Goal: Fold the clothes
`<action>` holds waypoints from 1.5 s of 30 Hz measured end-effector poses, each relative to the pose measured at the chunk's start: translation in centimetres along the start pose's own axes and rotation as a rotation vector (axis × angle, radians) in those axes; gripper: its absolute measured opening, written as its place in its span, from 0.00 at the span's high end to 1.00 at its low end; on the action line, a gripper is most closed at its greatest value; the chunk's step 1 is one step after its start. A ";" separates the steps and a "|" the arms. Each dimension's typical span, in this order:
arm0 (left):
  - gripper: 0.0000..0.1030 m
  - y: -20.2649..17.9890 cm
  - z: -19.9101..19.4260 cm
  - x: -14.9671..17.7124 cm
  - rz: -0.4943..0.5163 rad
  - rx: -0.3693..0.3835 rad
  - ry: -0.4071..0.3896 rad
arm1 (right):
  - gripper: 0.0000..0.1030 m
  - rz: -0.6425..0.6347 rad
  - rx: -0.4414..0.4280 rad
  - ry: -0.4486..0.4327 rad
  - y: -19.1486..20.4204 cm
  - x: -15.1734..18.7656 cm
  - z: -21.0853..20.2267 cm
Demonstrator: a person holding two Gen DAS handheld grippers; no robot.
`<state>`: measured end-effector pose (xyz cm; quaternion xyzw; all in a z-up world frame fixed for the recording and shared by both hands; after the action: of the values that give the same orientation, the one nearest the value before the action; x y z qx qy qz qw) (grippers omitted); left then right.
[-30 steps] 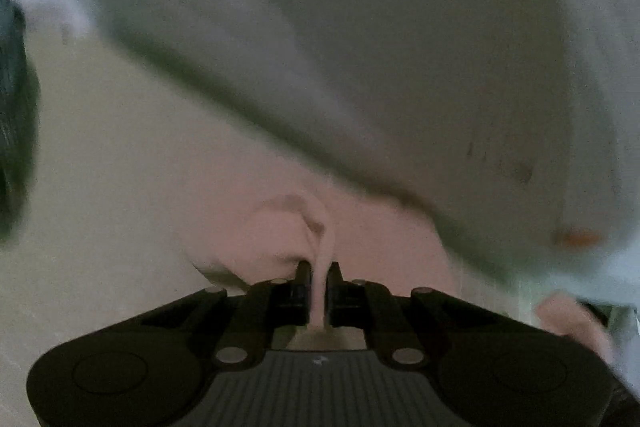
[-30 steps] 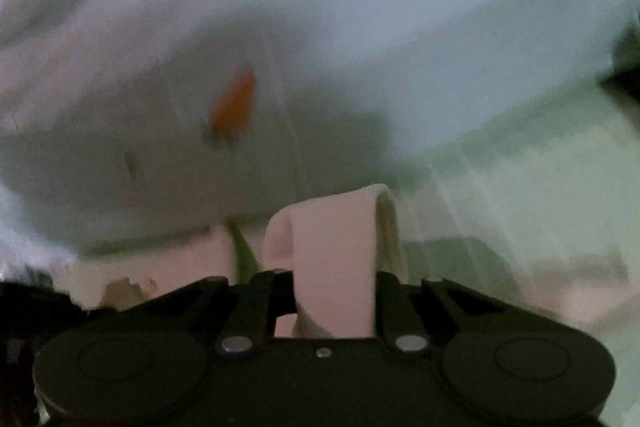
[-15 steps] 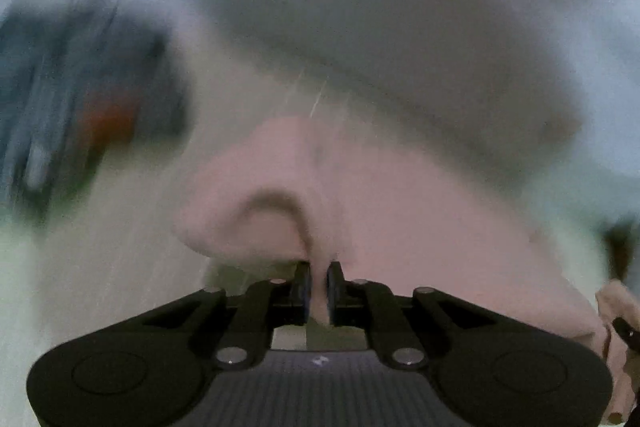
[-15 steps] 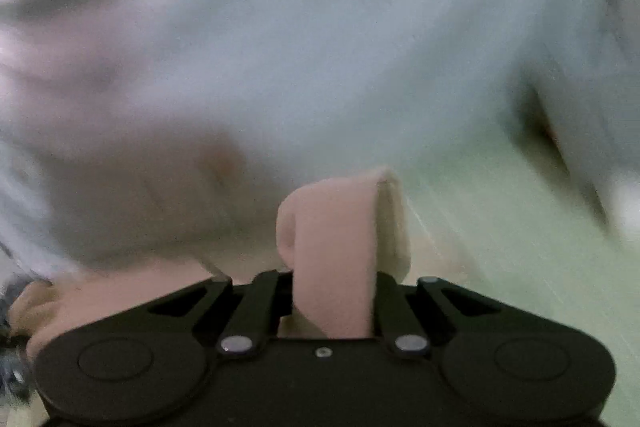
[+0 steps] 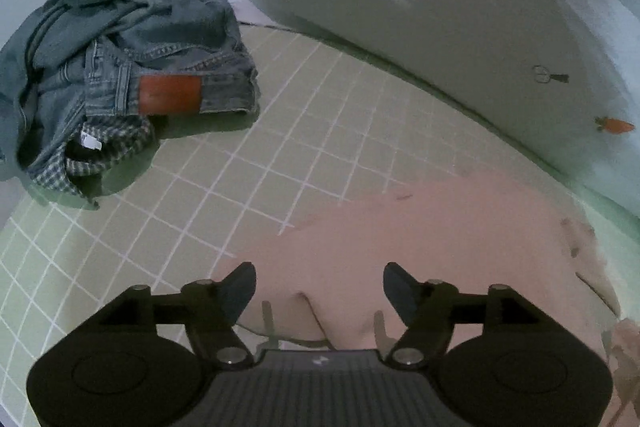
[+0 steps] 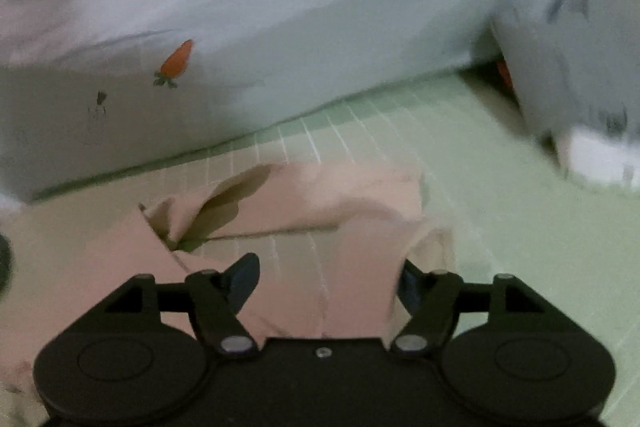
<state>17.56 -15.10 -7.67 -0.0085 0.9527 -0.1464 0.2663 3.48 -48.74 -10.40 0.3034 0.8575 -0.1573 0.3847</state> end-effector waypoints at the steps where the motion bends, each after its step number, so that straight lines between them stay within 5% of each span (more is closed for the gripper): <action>1: 0.27 0.0 0.3 -0.1 -0.001 -0.005 0.006 | 0.30 -0.016 0.019 -0.033 0.1 -0.8 -0.2; 4: 0.26 0.5 1.1 -0.3 -0.017 -0.013 0.033 | 0.27 -0.007 0.058 -0.096 -0.3 -3.4 0.4; 8: 0.26 1.2 2.0 0.1 -0.035 -0.024 0.067 | 0.18 0.008 0.054 -0.054 -1.1 -5.3 1.9; 15: 0.26 1.1 3.1 0.7 -0.066 -0.032 0.113 | 0.17 -0.084 -0.165 0.140 3.4 0.0 3.1; 22: 0.26 0.0 2.8 1.0 -0.043 -0.047 0.134 | 0.18 -0.113 -0.145 0.260 3.4 4.4 3.8; 23: 0.26 -0.3 2.7 1.0 -0.038 -0.049 0.140 | 0.20 -0.117 -0.147 0.266 3.4 4.8 3.9; 24: 0.26 -0.5 2.6 0.8 -0.033 -0.053 0.140 | 0.32 -0.124 -0.145 0.266 3.1 5.3 3.9; 25: 0.26 -0.6 2.4 0.6 -0.038 -0.054 0.130 | 0.55 -0.154 -0.134 0.257 3.1 5.6 3.8; 28: 0.25 -0.7 1.7 0.0 -0.054 -0.056 0.101 | 0.77 -0.253 -0.109 0.219 3.3 6.1 3.6; 35: 0.25 -0.8 1.8 -0.4 -0.047 -0.075 0.088 | 0.84 -0.345 0.022 0.112 2.9 2.8 8.1; 39: 0.25 -0.8 2.0 -0.4 -0.036 -0.072 0.093 | 0.69 -0.249 0.054 0.142 2.1 -1.2 10.6; 43: 0.22 -0.9 2.4 -0.1 -0.026 -0.070 0.103 | 0.21 -0.164 -0.010 0.056 2.9 -3.3 8.4; 45: 0.20 -0.9 2.8 0.0 -0.022 -0.071 0.112 | 0.19 -0.168 -0.054 0.016 4.0 -3.6 7.3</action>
<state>18.92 -16.75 -9.67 -0.0201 0.9705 -0.1157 0.2105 12.08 -50.80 -12.60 0.2211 0.8869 -0.1635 0.3713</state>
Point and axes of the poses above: each gripper's, at about its wrist camera, not at the fingertips, and z roughly the way its jaws point, y to its left, x to its underside, the point moved 3 cm from there along z, roughly the way its jaws point, and after that the axes turned 8 degrees about x, right-handed, at the moved point
